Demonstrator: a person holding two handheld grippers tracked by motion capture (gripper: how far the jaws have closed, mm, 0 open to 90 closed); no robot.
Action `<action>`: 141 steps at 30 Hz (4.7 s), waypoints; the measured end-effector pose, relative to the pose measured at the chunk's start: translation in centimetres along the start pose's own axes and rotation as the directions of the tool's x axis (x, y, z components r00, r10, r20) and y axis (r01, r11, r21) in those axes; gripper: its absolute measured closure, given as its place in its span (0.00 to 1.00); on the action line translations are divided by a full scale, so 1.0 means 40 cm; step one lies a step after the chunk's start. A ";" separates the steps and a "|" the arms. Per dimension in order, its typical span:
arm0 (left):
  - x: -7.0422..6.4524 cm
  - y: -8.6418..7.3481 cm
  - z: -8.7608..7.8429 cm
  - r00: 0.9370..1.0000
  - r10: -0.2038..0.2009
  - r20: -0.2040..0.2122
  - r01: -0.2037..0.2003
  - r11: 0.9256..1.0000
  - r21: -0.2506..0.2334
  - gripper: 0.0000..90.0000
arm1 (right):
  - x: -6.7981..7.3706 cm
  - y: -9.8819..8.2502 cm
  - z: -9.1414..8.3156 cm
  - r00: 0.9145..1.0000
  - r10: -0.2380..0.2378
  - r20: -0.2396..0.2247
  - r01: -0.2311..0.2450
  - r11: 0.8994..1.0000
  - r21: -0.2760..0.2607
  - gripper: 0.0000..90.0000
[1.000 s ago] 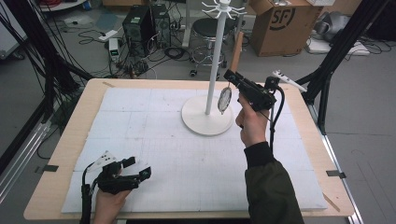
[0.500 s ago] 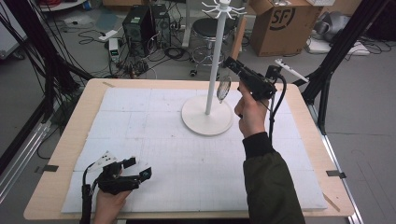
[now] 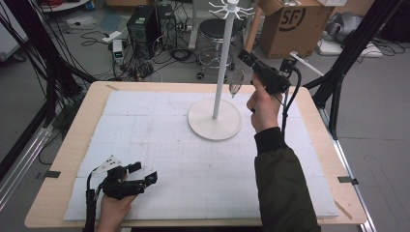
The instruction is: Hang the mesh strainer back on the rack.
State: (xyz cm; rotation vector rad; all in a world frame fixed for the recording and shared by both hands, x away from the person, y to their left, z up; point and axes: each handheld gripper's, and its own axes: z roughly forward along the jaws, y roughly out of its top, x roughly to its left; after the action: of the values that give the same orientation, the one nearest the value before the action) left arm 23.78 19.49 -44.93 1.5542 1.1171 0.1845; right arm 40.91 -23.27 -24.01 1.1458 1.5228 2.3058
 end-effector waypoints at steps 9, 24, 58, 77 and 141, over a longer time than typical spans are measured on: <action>0.000 -0.001 0.006 1.000 0.002 0.003 -0.002 1.000 0.007 0.09 | -0.010 0.017 0.017 1.000 0.008 0.000 -0.008 1.000 0.012 0.77; -0.004 -0.002 0.007 1.000 0.004 0.004 -0.004 1.000 0.008 0.09 | -0.002 0.013 0.026 1.000 -0.012 -0.008 0.012 1.000 0.021 0.77; -0.026 -0.007 0.009 0.999 0.030 0.018 -0.030 0.999 0.020 0.09 | 0.048 -0.001 -0.027 0.997 -0.009 -0.071 0.010 1.000 0.018 0.76; -0.027 -0.007 0.010 0.999 0.030 0.025 -0.030 0.999 0.021 0.09 | 0.057 -0.013 -0.004 0.999 -0.043 -0.004 0.043 0.999 0.022 0.77; -0.028 -0.007 0.007 0.999 0.034 0.028 -0.034 0.999 0.019 0.09 | 0.018 -0.026 0.039 0.999 0.034 0.003 -0.034 0.997 0.074 0.76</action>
State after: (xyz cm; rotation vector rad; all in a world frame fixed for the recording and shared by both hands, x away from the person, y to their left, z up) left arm 23.20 18.46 -44.77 1.5898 1.0744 0.1749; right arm 41.14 -21.29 -24.20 1.2000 1.6132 2.2874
